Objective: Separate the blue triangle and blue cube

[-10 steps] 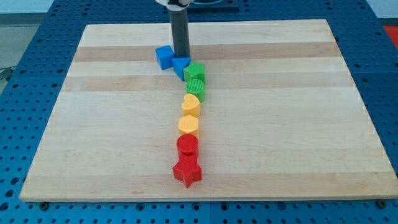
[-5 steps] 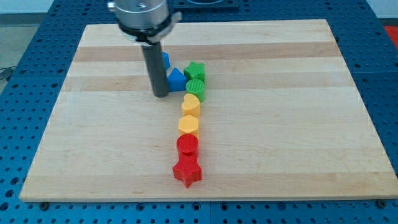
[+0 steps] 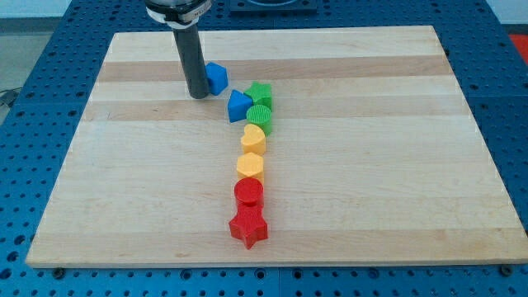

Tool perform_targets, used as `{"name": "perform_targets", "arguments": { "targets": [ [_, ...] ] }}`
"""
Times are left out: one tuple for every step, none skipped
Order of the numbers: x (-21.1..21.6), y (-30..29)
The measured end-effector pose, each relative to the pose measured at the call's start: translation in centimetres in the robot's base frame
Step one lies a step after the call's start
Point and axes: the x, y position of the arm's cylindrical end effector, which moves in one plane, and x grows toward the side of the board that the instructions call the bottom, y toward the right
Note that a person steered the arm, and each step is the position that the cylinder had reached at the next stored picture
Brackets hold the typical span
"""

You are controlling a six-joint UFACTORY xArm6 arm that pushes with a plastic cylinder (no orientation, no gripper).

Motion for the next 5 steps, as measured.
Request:
{"name": "perform_targets", "arguments": {
  "targets": [
    [0.0, 1.3],
    [0.0, 2.0],
    [0.0, 3.6],
    [0.1, 3.7],
    [2.7, 5.3]
  ]
}}
